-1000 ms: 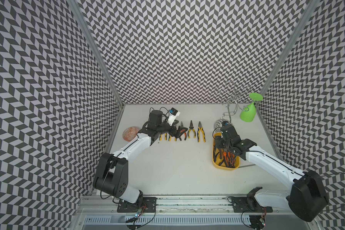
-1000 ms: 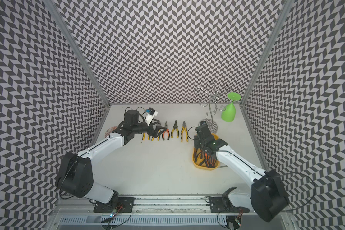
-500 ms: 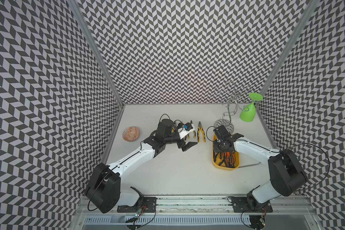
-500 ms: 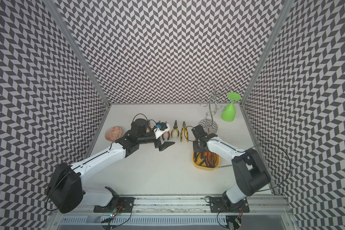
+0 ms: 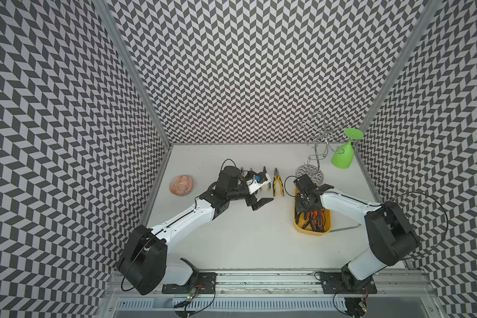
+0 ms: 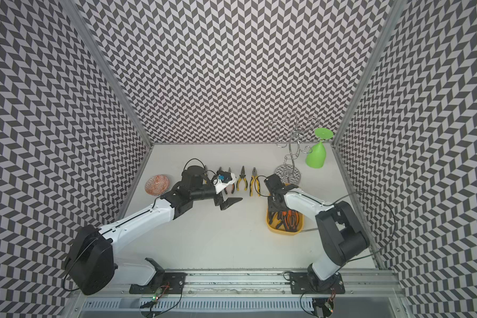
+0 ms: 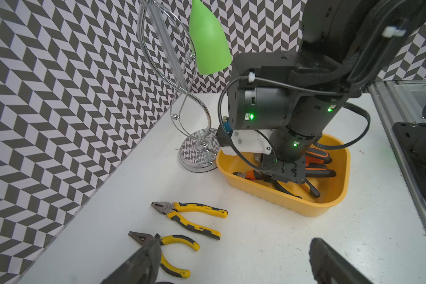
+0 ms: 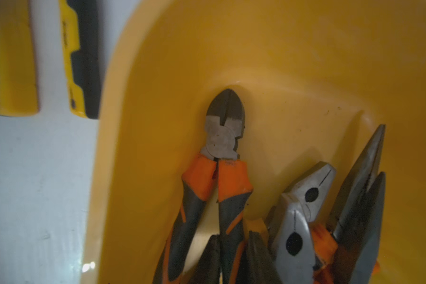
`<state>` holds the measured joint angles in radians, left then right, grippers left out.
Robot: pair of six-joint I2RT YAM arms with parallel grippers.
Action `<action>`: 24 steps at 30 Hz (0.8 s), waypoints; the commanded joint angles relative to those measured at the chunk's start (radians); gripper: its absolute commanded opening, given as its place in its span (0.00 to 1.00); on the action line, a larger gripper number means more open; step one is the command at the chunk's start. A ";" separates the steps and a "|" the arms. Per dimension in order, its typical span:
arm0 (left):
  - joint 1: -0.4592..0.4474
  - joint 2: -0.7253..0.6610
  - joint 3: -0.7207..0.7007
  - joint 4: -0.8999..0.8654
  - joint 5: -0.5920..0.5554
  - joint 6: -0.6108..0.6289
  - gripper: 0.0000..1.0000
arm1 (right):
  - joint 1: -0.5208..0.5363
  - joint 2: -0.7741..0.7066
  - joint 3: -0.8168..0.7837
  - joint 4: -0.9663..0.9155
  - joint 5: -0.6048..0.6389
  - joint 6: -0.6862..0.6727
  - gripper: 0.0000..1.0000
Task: Take the pliers out of the storage box
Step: Pick up the pliers from the storage box.
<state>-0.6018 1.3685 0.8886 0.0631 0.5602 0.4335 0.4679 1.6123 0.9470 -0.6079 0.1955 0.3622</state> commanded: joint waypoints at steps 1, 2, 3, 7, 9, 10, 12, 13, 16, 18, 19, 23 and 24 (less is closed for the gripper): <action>0.000 -0.016 -0.021 0.056 0.009 -0.027 0.98 | -0.004 -0.017 -0.003 0.017 0.003 0.015 0.07; 0.001 -0.013 -0.021 0.061 0.009 -0.034 0.98 | -0.005 -0.036 -0.008 0.026 0.003 0.018 0.04; 0.002 -0.011 -0.021 0.064 0.008 -0.040 0.98 | -0.005 -0.053 -0.017 0.037 0.002 0.020 0.02; 0.002 0.001 -0.011 0.083 0.005 -0.077 0.98 | -0.005 -0.130 -0.069 0.091 0.003 0.020 0.00; 0.002 0.006 -0.007 0.097 -0.005 -0.104 0.98 | -0.005 -0.175 -0.100 0.132 -0.006 0.017 0.00; 0.002 0.008 -0.008 0.104 -0.005 -0.116 0.98 | -0.005 -0.199 -0.110 0.148 -0.016 0.013 0.00; 0.002 0.012 -0.013 0.125 -0.010 -0.144 0.98 | -0.005 -0.237 -0.125 0.172 -0.040 -0.002 0.00; 0.002 0.015 -0.012 0.136 -0.017 -0.165 0.98 | -0.004 -0.257 -0.137 0.190 -0.049 -0.011 0.00; -0.001 0.029 0.009 0.161 -0.019 -0.231 0.98 | -0.004 -0.318 -0.189 0.261 -0.051 -0.038 0.00; -0.001 0.035 0.037 0.155 0.012 -0.269 0.98 | -0.004 -0.356 -0.210 0.289 -0.044 -0.045 0.00; -0.001 0.036 0.046 0.149 0.026 -0.281 0.98 | -0.004 -0.378 -0.217 0.300 -0.046 -0.048 0.00; 0.007 0.061 0.061 0.209 0.042 -0.409 0.98 | -0.004 -0.473 -0.243 0.350 -0.074 -0.061 0.00; 0.013 0.076 0.057 0.247 0.057 -0.448 0.98 | -0.005 -0.497 -0.254 0.364 -0.077 -0.062 0.00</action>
<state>-0.5999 1.4193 0.9180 0.2138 0.5743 0.1158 0.4667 1.1877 0.7025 -0.3859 0.1383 0.3176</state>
